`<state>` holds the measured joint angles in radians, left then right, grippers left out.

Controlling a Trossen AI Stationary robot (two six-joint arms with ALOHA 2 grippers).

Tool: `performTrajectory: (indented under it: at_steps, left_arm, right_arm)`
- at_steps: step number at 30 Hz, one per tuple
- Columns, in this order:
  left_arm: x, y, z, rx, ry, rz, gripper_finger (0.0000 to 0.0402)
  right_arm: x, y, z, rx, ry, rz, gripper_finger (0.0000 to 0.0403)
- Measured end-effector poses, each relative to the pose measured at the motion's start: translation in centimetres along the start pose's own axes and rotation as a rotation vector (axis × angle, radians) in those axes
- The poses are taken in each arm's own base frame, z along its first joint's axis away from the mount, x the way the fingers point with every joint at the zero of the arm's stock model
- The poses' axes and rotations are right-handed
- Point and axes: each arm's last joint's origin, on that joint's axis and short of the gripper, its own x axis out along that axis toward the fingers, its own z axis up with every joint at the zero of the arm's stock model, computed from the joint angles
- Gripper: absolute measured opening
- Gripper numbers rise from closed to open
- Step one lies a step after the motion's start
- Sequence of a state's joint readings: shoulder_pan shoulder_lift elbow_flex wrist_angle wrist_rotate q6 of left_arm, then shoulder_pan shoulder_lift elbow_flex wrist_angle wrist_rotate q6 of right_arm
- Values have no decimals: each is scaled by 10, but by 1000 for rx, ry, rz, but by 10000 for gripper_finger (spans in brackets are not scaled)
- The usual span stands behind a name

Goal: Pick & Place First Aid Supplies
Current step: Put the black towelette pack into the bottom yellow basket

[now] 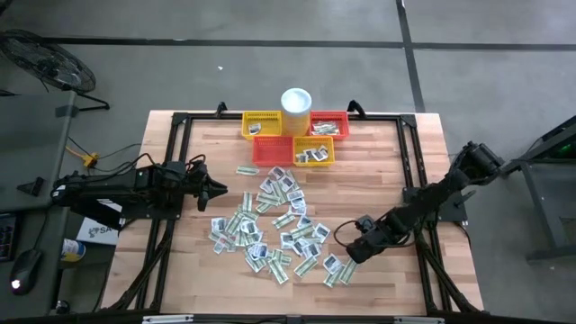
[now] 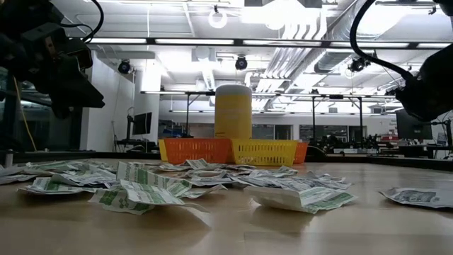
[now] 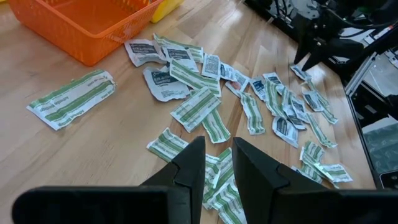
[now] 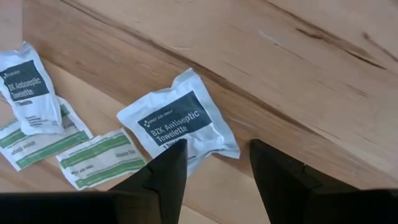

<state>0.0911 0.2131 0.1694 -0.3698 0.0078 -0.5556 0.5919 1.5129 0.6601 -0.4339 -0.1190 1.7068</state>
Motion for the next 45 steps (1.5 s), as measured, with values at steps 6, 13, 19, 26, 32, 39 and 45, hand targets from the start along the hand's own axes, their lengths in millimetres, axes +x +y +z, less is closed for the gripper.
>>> performTrajectory:
  at_steps: [6,13,19,26,32,39,45]
  left_arm:
    - [0,0,0,0,0,0,80]
    - [0,0,0,0,0,0,80]
    - [0,0,0,0,0,0,80]
    - [0,0,0,0,0,0,80]
    - [0,0,0,0,0,0,80]
    - [0,0,0,0,0,0,80]
    - [0,0,0,0,0,0,80]
  right_arm:
    - [3,-1,0,2,2,-14,138]
    - [3,-2,1,4,3,-28,67]
    - [4,0,1,-1,-1,-10,27]
    - [4,2,2,-42,-35,9,2]
    - [-5,9,7,-76,-128,-6,0]
    - [-29,28,28,-160,-217,-35,0]
    - [-60,45,62,-287,-319,-81,0]
